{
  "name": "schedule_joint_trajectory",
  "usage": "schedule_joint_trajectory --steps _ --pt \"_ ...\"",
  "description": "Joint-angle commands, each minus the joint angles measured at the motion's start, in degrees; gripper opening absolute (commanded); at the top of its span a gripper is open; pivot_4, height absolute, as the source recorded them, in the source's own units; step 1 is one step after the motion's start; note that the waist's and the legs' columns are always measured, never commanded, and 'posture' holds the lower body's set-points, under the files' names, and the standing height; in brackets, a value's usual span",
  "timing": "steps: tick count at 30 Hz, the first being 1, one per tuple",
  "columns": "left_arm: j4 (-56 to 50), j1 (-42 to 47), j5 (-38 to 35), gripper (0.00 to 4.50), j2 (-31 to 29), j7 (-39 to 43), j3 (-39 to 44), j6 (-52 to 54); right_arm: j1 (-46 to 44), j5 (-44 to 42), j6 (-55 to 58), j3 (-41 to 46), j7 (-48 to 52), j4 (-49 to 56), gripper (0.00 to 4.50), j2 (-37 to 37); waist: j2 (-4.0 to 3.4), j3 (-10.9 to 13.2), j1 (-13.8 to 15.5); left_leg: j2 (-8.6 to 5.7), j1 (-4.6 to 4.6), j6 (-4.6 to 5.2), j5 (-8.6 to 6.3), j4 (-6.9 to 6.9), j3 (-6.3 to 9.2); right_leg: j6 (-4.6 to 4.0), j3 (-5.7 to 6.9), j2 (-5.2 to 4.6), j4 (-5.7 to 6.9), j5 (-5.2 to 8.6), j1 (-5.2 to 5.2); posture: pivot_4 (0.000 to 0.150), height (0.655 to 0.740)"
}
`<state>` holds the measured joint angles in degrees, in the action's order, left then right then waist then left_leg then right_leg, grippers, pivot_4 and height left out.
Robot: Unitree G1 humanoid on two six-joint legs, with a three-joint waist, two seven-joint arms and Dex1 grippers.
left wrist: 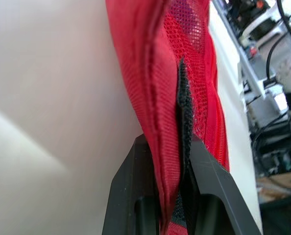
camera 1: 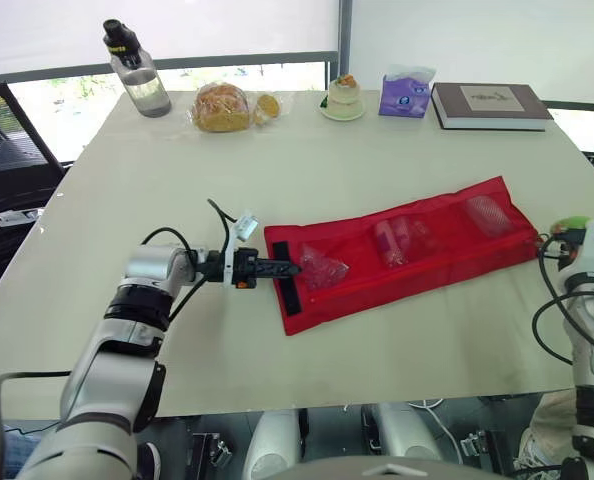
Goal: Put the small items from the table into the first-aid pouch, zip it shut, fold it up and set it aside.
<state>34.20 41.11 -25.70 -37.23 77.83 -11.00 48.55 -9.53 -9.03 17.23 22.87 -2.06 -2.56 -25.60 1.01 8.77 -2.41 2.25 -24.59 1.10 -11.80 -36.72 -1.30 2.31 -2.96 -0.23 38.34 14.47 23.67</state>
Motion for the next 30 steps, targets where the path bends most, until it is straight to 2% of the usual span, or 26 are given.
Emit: schedule_joint_trajectory --steps 1,6,10,15,19,20,21,24,25,27,30 --pt "8.0 3.2 6.5 0.23 -3.1 0.3 -0.8 -6.6 -0.5 1.0 -1.6 3.4 -2.7 0.6 0.10 -0.5 0.00 0.0 -0.1 0.00 0.00 0.00 0.00 -0.01 0.00 0.04 -0.02 0.01 0.00 0.03 0.00 0.150 0.7400" --pt "21.1 11.4 10.6 0.23 -3.1 -3.9 1.3 -15.1 0.1 1.0 -2.4 4.2 -4.2 0.7 0.10 0.4 0.00 0.0 0.0 0.00 0.03 0.01 0.00 -0.04 -0.01 0.05 -0.07 0.11 0.08 0.03 -0.01 0.150 0.7400" --pt "29.3 16.3 12.4 0.23 -2.1 -12.0 3.9 -20.3 0.4 1.2 -2.4 5.2 -5.3 0.9 0.10 1.0 -0.01 0.0 0.2 -0.01 -0.05 0.01 0.01 -0.07 -0.02 0.19 -0.02 0.12 0.08 -0.04 0.01 0.150 0.7400" --pt "33.1 16.9 14.6 0.23 -0.6 -15.2 4.3 -23.6 0.8 0.7 -2.3 4.1 -4.1 1.6 0.10 1.9 0.00 0.0 0.1 -0.07 -0.10 0.01 0.00 -0.11 -0.02 0.21 -0.16 0.10 0.06 -0.05 0.01 0.150 0.7400" --pt "32.9 16.6 15.2 0.23 0.3 -14.0 4.8 -23.5 1.9 -3.2 -1.0 2.3 2.6 3.2 0.10 2.2 -0.01 0.0 0.0 -0.07 -0.04 0.01 0.01 -0.11 -0.03 0.21 -0.13 0.12 0.10 -0.05 -0.02 0.150 0.7400" --pt "32.7 16.5 15.4 0.23 0.5 -13.6 4.9 -23.4 2.4 -4.4 -0.1 1.7 4.6 4.2 0.58 2.2 -0.01 0.0 0.0 -0.06 -0.01 0.01 0.01 -0.11 -0.03 0.20 -0.13 0.13 0.14 -0.05 -0.02 0.150 0.7400" --pt "32.7 16.4 15.6 0.23 0.6 -13.5 5.0 -23.4 2.9 -5.7 0.8 1.3 6.2 5.1 0.58 2.3 -0.02 0.0 -0.1 -0.06 0.00 0.01 0.01 -0.11 -0.03 0.20 -0.13 0.14 0.16 -0.04 -0.02 0.150 0.7400" --pt "32.6 16.3 16.5 0.23 0.8 -14.2 5.7 -24.4 4.3 -8.3 3.5 0.7 9.7 8.1 1.41 2.2 -0.03 0.0 -0.2 -0.02 0.02 0.01 0.00 -0.10 -0.01 0.20 -0.15 0.19 0.18 -0.04 -0.02 0.150 0.7400" --pt "32.6 16.2 16.8 0.23 0.8 -14.6 6.0 -25.0 4.8 -8.9 3.9 0.9 10.3 8.7 1.98 2.2 -0.03 0.0 -0.2 -0.02 0.03 0.01 0.00 -0.10 -0.01 0.20 -0.16 0.19 0.19 -0.04 -0.02 0.150 0.7400" --pt "32.5 16.1 17.4 0.23 0.8 -15.2 6.6 -26.5 5.5 -9.6 4.7 1.8 11.0 9.4 2.65 1.9 -0.03 0.0 -0.1 -0.01 0.05 0.01 0.00 -0.10 -0.01 0.20 -0.17 0.20 0.21 -0.04 -0.02 0.150 0.7400" --pt "32.2 16.0 17.9 0.23 0.7 -15.5 7.4 -28.3 7.0 -10.9 5.3 3.8 12.1 9.7 4.02 1.3 -0.02 0.0 0.0 -0.01 0.05 0.01 0.00 -0.10 -0.01 0.20 -0.16 0.19 0.21 -0.04 -0.02 0.150 0.7400"
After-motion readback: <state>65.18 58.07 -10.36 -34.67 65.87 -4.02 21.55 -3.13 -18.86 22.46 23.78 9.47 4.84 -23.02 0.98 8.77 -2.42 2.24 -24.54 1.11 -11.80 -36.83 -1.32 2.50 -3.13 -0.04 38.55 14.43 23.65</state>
